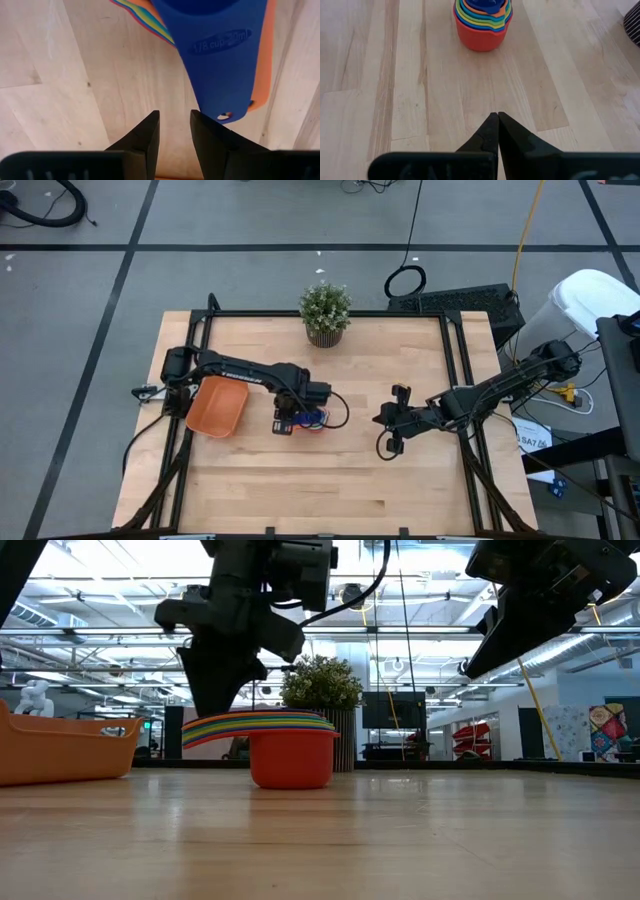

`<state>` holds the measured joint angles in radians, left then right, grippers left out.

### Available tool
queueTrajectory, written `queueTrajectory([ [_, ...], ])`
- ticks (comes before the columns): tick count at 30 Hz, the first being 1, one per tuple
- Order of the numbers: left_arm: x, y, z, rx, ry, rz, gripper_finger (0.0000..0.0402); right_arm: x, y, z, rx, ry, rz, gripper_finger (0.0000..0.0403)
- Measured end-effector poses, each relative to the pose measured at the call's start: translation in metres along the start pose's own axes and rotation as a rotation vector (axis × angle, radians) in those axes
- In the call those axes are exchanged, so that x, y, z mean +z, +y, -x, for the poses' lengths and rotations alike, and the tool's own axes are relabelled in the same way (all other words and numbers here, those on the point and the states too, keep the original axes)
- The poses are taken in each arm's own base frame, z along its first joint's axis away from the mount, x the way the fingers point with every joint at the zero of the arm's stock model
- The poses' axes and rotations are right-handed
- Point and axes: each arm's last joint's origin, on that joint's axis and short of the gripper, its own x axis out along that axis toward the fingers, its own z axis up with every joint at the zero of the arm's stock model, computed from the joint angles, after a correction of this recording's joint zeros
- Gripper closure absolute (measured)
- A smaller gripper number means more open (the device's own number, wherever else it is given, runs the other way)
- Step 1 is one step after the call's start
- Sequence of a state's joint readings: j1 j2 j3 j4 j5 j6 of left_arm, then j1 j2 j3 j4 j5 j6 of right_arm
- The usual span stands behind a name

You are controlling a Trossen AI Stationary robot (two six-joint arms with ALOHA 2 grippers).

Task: Nest measuring cups in basket
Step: Stack the dark blue measuring cup on top of the orange measuring cup

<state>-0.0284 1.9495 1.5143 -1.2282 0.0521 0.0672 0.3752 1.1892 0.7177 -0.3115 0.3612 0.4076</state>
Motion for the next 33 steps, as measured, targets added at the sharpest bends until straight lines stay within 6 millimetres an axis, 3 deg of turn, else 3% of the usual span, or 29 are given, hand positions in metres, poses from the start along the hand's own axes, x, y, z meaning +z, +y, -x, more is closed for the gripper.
queueTrajectory([
  [33, 0.0001, -0.0062, -0.0002, -0.041, 0.001, 0.013, 0.0291, 0.0, 0.0, 0.0, 0.0, 0.0, 0.001, 0.0403],
])
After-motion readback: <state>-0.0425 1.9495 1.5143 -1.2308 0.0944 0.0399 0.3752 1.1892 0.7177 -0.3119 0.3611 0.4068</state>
